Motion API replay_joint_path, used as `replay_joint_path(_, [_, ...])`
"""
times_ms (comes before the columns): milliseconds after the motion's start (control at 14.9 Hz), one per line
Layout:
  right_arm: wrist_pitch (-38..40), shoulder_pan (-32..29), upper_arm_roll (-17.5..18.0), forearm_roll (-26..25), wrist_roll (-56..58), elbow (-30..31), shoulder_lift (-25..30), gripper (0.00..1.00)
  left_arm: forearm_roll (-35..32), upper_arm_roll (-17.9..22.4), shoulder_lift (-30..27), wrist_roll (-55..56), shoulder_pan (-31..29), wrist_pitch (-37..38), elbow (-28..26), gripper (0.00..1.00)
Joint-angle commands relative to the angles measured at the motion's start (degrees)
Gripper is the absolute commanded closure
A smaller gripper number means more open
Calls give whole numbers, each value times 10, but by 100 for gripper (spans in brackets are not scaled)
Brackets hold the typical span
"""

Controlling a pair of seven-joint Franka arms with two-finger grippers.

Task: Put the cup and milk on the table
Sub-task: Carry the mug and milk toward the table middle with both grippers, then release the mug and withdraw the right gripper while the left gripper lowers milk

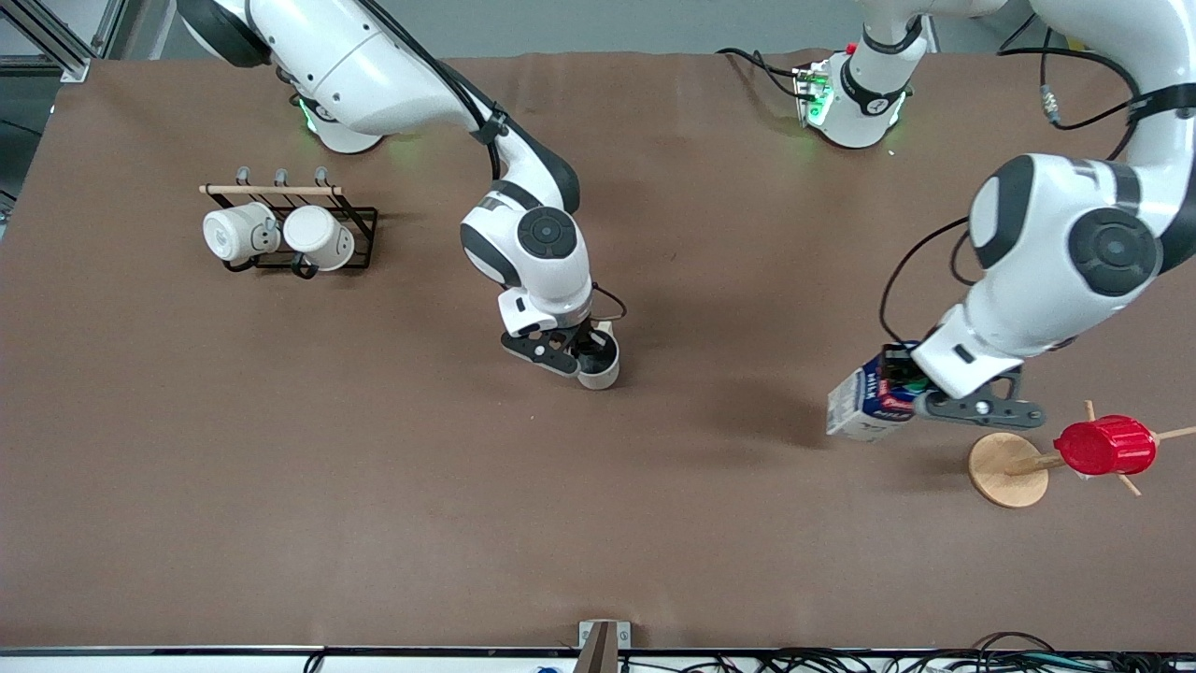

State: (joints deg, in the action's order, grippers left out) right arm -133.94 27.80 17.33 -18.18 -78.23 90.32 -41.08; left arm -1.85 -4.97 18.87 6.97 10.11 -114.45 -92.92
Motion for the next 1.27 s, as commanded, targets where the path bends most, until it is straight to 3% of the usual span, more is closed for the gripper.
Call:
replay_joint_path(0, [1, -4, 6, -15, -18, -11, -4, 42, 7, 3, 29, 55, 51, 16, 38, 92])
replay_joint_path(67, [2, -5, 6, -14, -17, -11, -1, 0, 7, 3, 32, 74, 69, 16, 39, 92])
replay_joint_path(268, [20, -17, 18, -15, -11, -11, 20, 0, 6, 3, 49, 140, 119, 14, 48, 92])
replay_joint_path(470, [107, -43, 18, -15, 3, -6, 103, 0, 6, 4, 79, 191, 160, 14, 77, 92])
replay_joint_path(805, [221, -172, 21, -7, 161, 1, 230, 0, 1, 4, 97, 219, 220, 14, 95, 91])
replay_joint_path(939, [256, -218, 18, 19, 247, 4, 270, 0, 2, 4, 102, 224, 224, 14, 94, 91])
replay_joint_path(1006, [275, -230, 2, 43, 305, 4, 290, 0, 1, 4, 105, 233, 233, 14, 94, 91])
replay_joint_path(1207, [343, -227, -112, 108, 480, 4, 349, 0, 1, 5, 121, 245, 241, 8, 95, 91])
